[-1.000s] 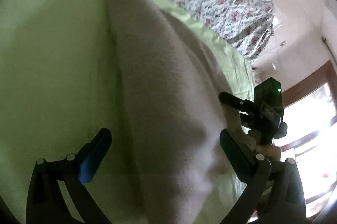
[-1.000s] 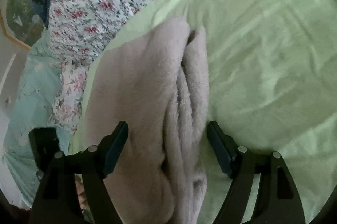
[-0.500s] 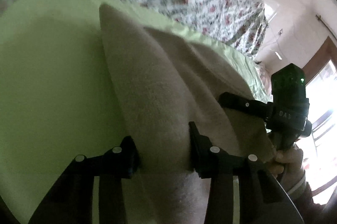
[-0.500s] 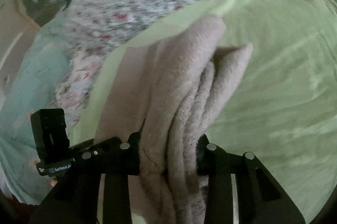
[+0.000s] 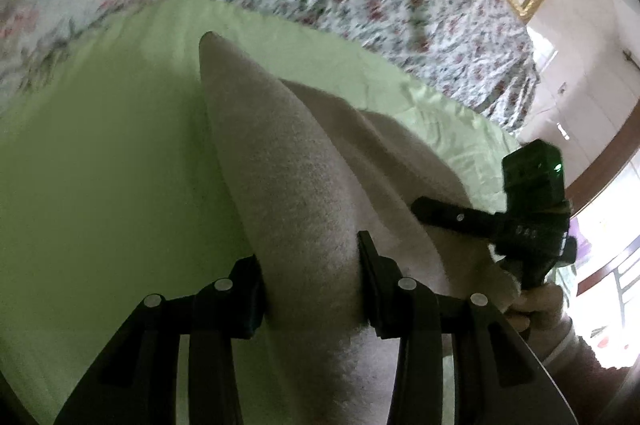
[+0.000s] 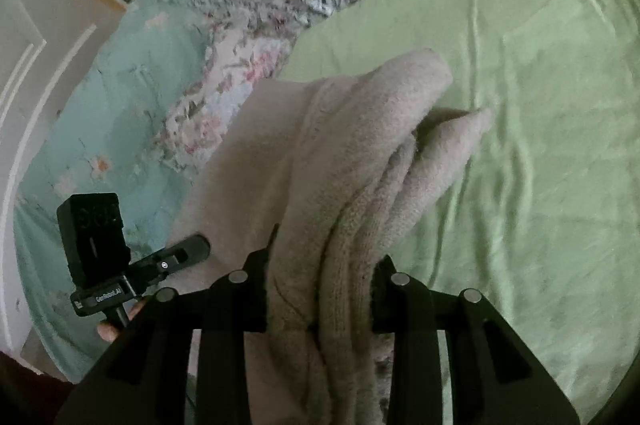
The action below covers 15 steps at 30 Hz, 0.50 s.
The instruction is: Fold small clothes
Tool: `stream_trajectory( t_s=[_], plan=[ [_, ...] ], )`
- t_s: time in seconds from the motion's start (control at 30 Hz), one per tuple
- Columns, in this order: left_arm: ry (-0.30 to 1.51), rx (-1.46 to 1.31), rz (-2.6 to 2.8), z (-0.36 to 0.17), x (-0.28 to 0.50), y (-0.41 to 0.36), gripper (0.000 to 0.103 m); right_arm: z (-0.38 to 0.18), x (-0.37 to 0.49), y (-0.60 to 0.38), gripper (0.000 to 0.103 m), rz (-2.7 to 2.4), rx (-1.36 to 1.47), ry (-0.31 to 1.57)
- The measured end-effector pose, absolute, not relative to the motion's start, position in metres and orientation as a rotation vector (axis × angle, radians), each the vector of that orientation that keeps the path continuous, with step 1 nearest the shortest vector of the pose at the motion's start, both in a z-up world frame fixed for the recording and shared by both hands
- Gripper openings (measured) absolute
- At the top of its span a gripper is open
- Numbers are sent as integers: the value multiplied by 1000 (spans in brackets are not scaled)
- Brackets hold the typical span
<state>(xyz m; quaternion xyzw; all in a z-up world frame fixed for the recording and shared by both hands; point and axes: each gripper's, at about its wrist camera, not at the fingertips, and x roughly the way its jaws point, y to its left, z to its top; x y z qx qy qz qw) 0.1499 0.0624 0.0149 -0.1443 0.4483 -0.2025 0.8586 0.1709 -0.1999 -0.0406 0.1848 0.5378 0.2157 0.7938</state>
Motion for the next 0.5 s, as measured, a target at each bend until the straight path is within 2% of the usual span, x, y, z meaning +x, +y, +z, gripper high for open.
stream_trajectory(
  t_s=[0.2, 0.3, 0.37, 0.43, 0.47, 0.5],
  plan=[
    [954, -368, -420, -11, 142, 71, 44, -56, 163, -206, 33, 420, 413, 1176],
    [970, -355, -399, -16, 142, 70, 55, -60, 161, -205, 35, 400, 386, 1180],
    [987, -353, -383, -17, 142, 70, 70, -60, 160, -206, 39, 384, 386, 1185],
    [994, -365, -369, -16, 140, 75, 80, -58, 157, -209, 45, 362, 387, 1194],
    [990, -380, -358, -14, 137, 81, 82, -54, 155, -212, 49, 345, 383, 1194],
    [984, -387, -352, -12, 135, 84, 82, -48, 153, -215, 58, 314, 369, 1188]
  ],
)
